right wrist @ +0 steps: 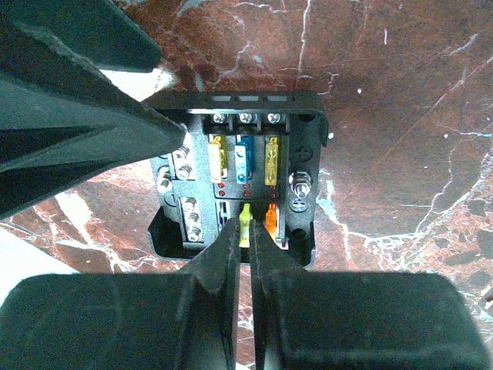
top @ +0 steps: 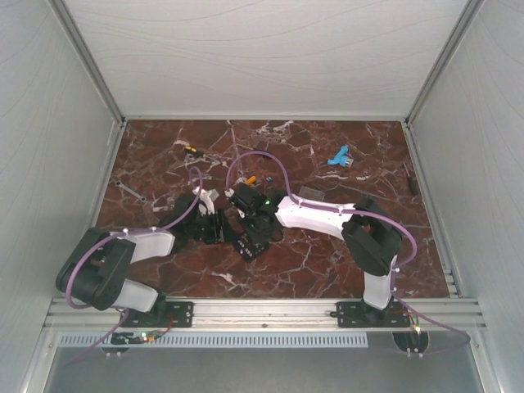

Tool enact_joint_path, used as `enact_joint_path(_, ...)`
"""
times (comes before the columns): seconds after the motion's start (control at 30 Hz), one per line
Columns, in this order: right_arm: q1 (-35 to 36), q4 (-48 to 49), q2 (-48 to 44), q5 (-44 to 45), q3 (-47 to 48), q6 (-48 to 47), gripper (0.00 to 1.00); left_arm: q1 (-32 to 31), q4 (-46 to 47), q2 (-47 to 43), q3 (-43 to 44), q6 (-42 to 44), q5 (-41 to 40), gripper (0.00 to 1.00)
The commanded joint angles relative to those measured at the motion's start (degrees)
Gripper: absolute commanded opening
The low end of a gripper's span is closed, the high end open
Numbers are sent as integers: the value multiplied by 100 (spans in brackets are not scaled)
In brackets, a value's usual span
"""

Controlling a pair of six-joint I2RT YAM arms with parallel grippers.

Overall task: Snap on the fuse box
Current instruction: Install the fuse at the fuse box base.

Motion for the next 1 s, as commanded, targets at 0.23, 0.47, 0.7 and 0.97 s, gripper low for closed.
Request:
enact_joint_path(0.23,41,-304,-2,174,158,-63,0,27,-2,-43,56,102,-182,41)
enact_joint_path(0.47,47,-342,7,235,154,-64,0,25,3,-2,65,111,-187,39)
enact_joint_path(0.7,44,-101,142,204,-18,-46,0,30,50,20,56,111,-122,38)
enact_joint_path(0.97,53,43,264,337,-331,8,0,30,136,71,38,81,-65,37)
